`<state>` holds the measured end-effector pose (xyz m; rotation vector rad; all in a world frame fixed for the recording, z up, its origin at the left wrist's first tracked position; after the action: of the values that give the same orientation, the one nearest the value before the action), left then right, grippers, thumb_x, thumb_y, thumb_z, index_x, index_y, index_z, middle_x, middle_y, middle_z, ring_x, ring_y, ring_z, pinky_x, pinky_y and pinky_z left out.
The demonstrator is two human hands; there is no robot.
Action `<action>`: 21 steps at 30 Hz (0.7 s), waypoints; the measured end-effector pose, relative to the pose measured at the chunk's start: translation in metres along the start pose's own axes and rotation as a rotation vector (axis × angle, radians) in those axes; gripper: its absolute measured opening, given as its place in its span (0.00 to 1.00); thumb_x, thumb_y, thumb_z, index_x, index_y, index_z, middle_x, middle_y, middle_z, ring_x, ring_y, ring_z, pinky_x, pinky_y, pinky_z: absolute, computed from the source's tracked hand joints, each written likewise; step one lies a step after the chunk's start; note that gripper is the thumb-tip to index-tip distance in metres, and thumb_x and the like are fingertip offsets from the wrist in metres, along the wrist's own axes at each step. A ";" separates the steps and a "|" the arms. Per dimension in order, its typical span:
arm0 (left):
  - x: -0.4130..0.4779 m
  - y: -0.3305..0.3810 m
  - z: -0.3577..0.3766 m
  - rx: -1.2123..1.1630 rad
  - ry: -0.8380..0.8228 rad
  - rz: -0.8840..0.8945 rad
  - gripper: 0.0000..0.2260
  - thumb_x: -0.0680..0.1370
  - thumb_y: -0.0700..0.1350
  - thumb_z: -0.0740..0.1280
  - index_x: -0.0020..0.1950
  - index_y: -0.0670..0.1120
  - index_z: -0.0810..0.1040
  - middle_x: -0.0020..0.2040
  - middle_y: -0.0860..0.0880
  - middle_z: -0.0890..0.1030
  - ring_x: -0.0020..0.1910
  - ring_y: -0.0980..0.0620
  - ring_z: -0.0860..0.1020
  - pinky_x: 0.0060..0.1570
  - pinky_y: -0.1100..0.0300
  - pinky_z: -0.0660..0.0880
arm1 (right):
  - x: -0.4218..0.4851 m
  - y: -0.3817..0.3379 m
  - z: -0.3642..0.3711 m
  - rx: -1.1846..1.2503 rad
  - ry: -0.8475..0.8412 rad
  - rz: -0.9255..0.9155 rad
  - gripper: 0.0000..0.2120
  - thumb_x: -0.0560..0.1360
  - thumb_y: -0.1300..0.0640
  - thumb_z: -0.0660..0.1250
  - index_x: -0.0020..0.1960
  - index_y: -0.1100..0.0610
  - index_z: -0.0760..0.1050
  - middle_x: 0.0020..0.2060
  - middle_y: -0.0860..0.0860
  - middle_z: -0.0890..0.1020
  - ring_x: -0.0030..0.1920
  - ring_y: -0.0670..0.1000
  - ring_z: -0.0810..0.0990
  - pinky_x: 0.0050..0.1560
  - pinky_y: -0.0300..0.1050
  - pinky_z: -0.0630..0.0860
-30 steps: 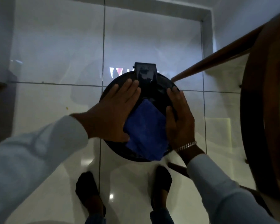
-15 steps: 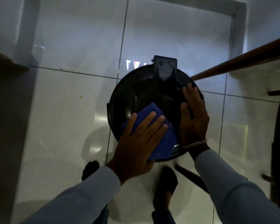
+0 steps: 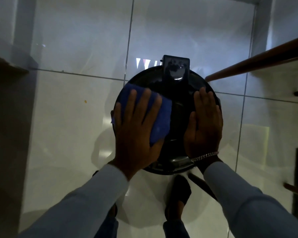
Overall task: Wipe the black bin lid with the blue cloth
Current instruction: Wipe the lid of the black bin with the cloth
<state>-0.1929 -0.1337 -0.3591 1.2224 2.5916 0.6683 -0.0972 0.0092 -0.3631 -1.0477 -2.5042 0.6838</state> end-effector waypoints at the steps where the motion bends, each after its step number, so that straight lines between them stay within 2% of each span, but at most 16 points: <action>1: -0.015 -0.001 0.001 0.012 -0.042 0.099 0.35 0.73 0.58 0.67 0.76 0.45 0.62 0.78 0.43 0.60 0.79 0.39 0.53 0.75 0.34 0.49 | 0.000 -0.001 0.000 0.012 -0.005 0.002 0.22 0.77 0.56 0.53 0.71 0.58 0.64 0.72 0.57 0.68 0.75 0.54 0.59 0.74 0.59 0.59; 3: -0.042 -0.003 0.002 0.021 -0.112 0.212 0.35 0.73 0.58 0.65 0.76 0.45 0.62 0.79 0.44 0.59 0.79 0.41 0.52 0.75 0.34 0.47 | 0.001 -0.004 0.000 0.016 -0.015 -0.004 0.22 0.77 0.56 0.53 0.71 0.59 0.64 0.71 0.57 0.68 0.74 0.55 0.60 0.74 0.60 0.60; 5: -0.049 -0.002 0.002 0.007 -0.145 0.225 0.35 0.73 0.57 0.65 0.76 0.45 0.61 0.79 0.44 0.59 0.80 0.42 0.51 0.75 0.33 0.48 | 0.002 -0.005 -0.002 -0.003 -0.014 -0.008 0.22 0.77 0.56 0.54 0.70 0.59 0.65 0.71 0.57 0.69 0.74 0.57 0.61 0.72 0.62 0.61; 7: -0.030 0.005 -0.001 -0.013 -0.116 0.134 0.35 0.72 0.56 0.65 0.76 0.45 0.61 0.79 0.44 0.59 0.79 0.41 0.51 0.75 0.33 0.48 | 0.002 -0.008 -0.003 -0.017 -0.015 -0.013 0.23 0.77 0.55 0.53 0.70 0.60 0.65 0.70 0.58 0.69 0.73 0.57 0.62 0.71 0.62 0.62; 11: -0.001 0.026 0.005 -0.115 -0.017 -0.206 0.35 0.71 0.54 0.62 0.77 0.45 0.60 0.79 0.43 0.59 0.79 0.41 0.50 0.76 0.37 0.44 | 0.003 -0.007 -0.004 -0.004 0.003 -0.011 0.22 0.77 0.55 0.53 0.69 0.61 0.67 0.69 0.60 0.71 0.73 0.57 0.63 0.71 0.60 0.62; 15: -0.033 0.068 0.020 -0.230 -0.130 -0.228 0.37 0.72 0.55 0.59 0.78 0.44 0.53 0.80 0.44 0.53 0.80 0.43 0.46 0.77 0.38 0.40 | 0.007 -0.008 -0.003 -0.024 -0.043 -0.005 0.21 0.76 0.58 0.53 0.66 0.64 0.69 0.67 0.62 0.72 0.71 0.57 0.61 0.70 0.60 0.61; 17: -0.038 0.072 0.017 -0.280 -0.184 -0.253 0.38 0.72 0.57 0.57 0.78 0.45 0.49 0.80 0.47 0.48 0.80 0.46 0.41 0.77 0.42 0.36 | 0.010 -0.005 -0.007 0.150 -0.081 0.106 0.19 0.77 0.60 0.54 0.66 0.63 0.69 0.67 0.57 0.72 0.71 0.55 0.62 0.72 0.56 0.59; 19: -0.032 0.073 0.004 -0.434 -0.223 -0.263 0.36 0.74 0.58 0.55 0.77 0.52 0.43 0.80 0.56 0.43 0.79 0.53 0.38 0.78 0.46 0.35 | 0.013 0.007 -0.022 0.467 -0.041 0.351 0.16 0.79 0.63 0.56 0.66 0.61 0.70 0.63 0.53 0.75 0.68 0.54 0.70 0.69 0.51 0.67; 21: -0.021 0.064 -0.019 -0.711 -0.222 -0.339 0.31 0.76 0.52 0.57 0.74 0.63 0.43 0.78 0.65 0.46 0.79 0.60 0.45 0.79 0.50 0.47 | 0.005 0.005 -0.044 0.580 0.073 0.457 0.16 0.80 0.60 0.57 0.65 0.61 0.72 0.60 0.56 0.79 0.63 0.53 0.76 0.64 0.52 0.75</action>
<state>-0.1428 -0.1196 -0.3123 0.5775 2.0132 1.1549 -0.0763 0.0295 -0.3288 -1.3698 -1.8192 1.3651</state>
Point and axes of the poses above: each hand's wrist, its own x-axis towards the middle knuckle, its own z-axis out of the palm, y = z × x, the point moved 7 cm from there along x, towards the middle knuckle
